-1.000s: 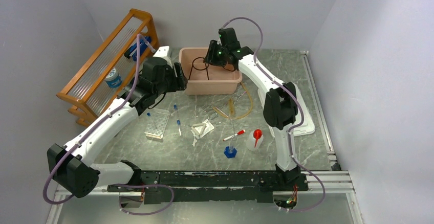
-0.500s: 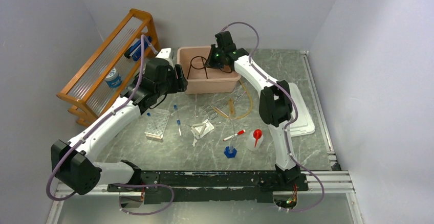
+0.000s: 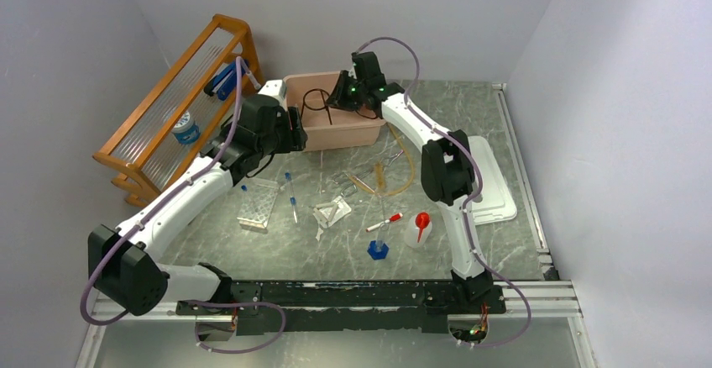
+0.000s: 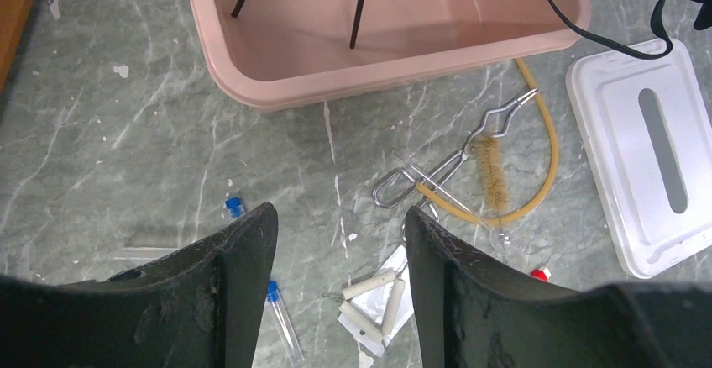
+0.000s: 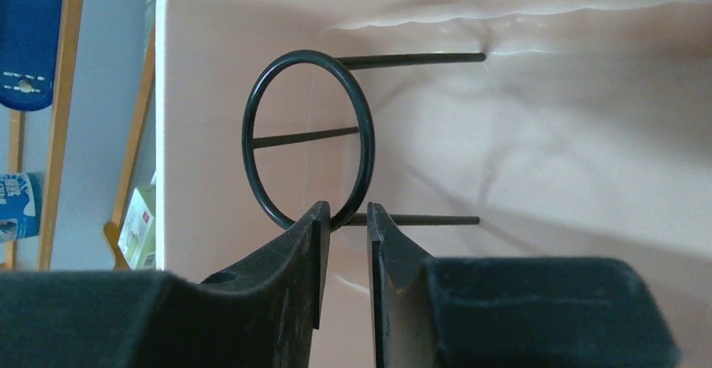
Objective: Organize the chemistry lab equipment
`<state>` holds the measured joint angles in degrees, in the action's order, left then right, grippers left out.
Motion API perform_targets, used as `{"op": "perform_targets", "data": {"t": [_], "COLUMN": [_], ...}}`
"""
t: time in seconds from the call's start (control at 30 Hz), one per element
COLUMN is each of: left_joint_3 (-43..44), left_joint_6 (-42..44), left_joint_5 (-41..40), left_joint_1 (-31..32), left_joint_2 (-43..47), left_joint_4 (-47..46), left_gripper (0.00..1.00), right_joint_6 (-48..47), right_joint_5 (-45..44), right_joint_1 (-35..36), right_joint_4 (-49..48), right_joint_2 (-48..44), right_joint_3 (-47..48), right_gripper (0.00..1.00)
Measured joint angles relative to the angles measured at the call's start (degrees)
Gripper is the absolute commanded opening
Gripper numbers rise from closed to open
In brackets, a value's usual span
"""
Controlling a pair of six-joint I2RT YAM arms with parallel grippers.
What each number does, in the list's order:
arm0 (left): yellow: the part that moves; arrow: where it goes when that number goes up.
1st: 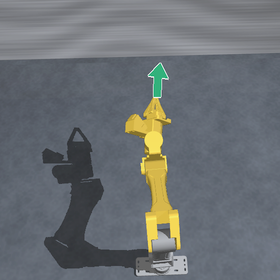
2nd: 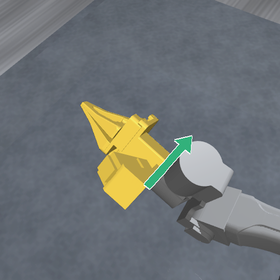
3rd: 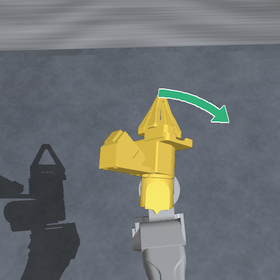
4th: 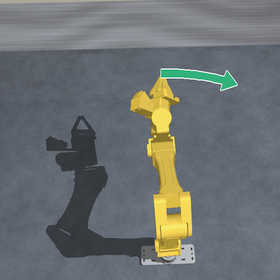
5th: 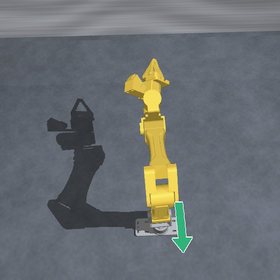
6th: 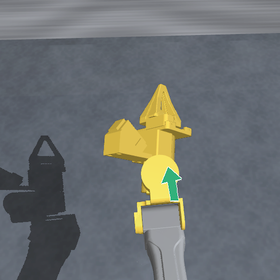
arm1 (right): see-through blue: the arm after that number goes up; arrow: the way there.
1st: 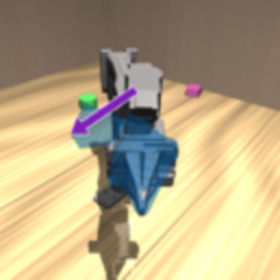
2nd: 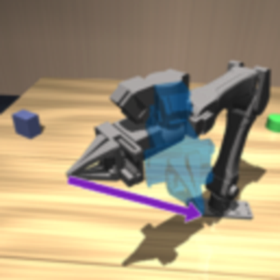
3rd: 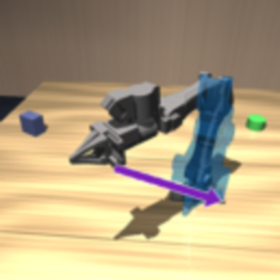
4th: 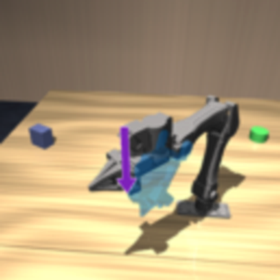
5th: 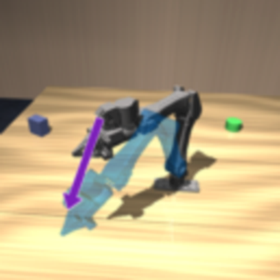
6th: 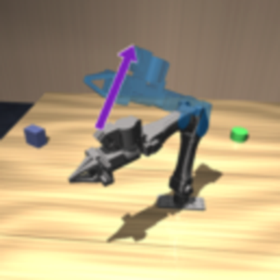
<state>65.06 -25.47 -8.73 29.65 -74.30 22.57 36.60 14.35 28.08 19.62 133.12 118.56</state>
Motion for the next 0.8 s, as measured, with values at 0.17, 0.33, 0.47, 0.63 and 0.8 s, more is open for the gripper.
{"op": "perform_targets", "data": {"t": [0.17, 0.33, 0.47, 0.63, 0.8], "left_joint_3": [0.0, 0.0, 0.1, 0.1, 0.0], "left_joint_6": [0.2, 0.2, 0.5, 2.0, 3.8], "left_joint_5": [0.0, 0.2, 1.4, 4.4, 7.4], "left_joint_1": [-0.5, -1.2, -1.4, -1.4, -1.4], "left_joint_2": [-0.5, -0.7, -0.6, 0.0, 3.2], "left_joint_4": [0.0, 0.0, 0.0, 0.0, -0.1], "left_gripper": [0.64, 0.66, 0.71, 0.80, 0.87], "right_joint_6": [-1.6, -2.2, -3.1, -5.8, -8.7], "right_joint_5": [0.9, 0.5, -0.3, -4.2, -12.4], "right_joint_1": [0.1, -0.2, -0.9, -1.3, -1.2], "right_joint_4": [0.0, 1.4, 2.7, 4.3, 8.0], "right_joint_2": [0.0, -0.4, -3.7, -17.3, -35.3], "right_joint_3": [-0.1, -0.1, -0.9, -10.1, -22.6], "right_gripper": [0.48, 0.54, 0.57, 0.62, 0.74]}}
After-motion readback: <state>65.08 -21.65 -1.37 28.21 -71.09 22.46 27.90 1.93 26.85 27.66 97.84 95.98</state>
